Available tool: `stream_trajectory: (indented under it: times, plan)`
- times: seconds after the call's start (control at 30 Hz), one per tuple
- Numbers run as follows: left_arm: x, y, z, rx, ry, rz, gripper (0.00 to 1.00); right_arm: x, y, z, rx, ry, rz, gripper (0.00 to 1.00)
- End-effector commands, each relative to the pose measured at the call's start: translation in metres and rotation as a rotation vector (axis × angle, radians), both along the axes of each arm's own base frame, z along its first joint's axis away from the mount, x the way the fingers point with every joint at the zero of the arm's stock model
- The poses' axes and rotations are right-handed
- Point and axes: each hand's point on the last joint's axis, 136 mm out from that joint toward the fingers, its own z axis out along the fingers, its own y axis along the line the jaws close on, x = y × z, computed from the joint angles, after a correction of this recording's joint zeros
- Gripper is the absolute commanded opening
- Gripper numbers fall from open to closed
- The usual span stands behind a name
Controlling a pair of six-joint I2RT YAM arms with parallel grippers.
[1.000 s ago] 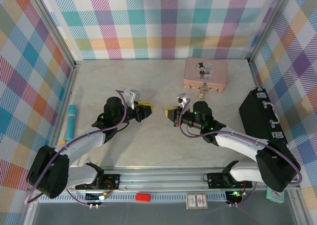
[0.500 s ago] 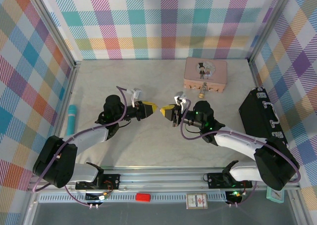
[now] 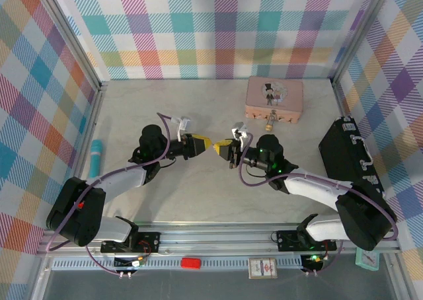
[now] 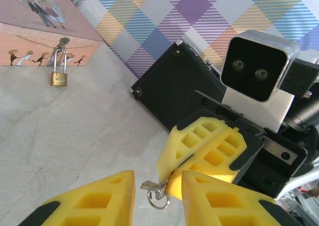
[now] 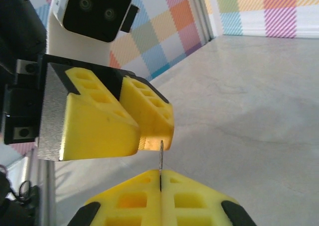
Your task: Unlock the padlock with the key
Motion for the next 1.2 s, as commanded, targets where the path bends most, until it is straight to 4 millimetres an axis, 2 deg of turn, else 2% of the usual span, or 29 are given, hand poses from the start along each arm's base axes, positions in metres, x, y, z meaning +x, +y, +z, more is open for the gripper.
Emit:
stream_trajectory:
  times: [0.0, 0.07, 0.17, 0.27, 0.4, 0.5, 0.77, 0.93, 1.17]
  plan:
    - [0.02, 0.005, 0.005, 0.028, 0.032, 0.086, 0.35, 0.006, -0.005, 0.009, -0.048, -0.111, -0.102, 0.0]
    - [0.027, 0.008, 0.002, 0.062, 0.088, 0.131, 0.36, 0.012, -0.01, 0.009, -0.079, -0.146, -0.164, 0.0]
    - [0.033, 0.012, 0.006, 0.063, 0.184, 0.183, 0.38, 0.019, -0.018, 0.013, -0.108, -0.191, -0.238, 0.0]
    - [0.035, 0.018, 0.003, 0.094, 0.357, 0.252, 0.38, 0.021, -0.018, 0.019, -0.134, -0.231, -0.262, 0.0]
    - [0.024, 0.033, -0.009, 0.165, 0.569, 0.357, 0.38, 0.022, -0.009, 0.022, -0.18, -0.296, -0.283, 0.0]
    - [0.013, 0.041, -0.005, 0.201, 0.638, 0.424, 0.37, 0.023, -0.004, 0.022, -0.208, -0.346, -0.312, 0.0]
    - [0.004, 0.027, -0.001, 0.197, 0.68, 0.424, 0.35, 0.01, 0.021, 0.026, -0.267, -0.449, -0.286, 0.0]
    - [0.001, 0.023, -0.011, 0.234, 0.705, 0.433, 0.33, 0.007, 0.025, 0.026, -0.276, -0.466, -0.281, 0.0]
    - [0.004, 0.025, -0.001, 0.217, 0.69, 0.454, 0.33, 0.006, 0.026, 0.016, -0.319, -0.483, -0.294, 0.0]
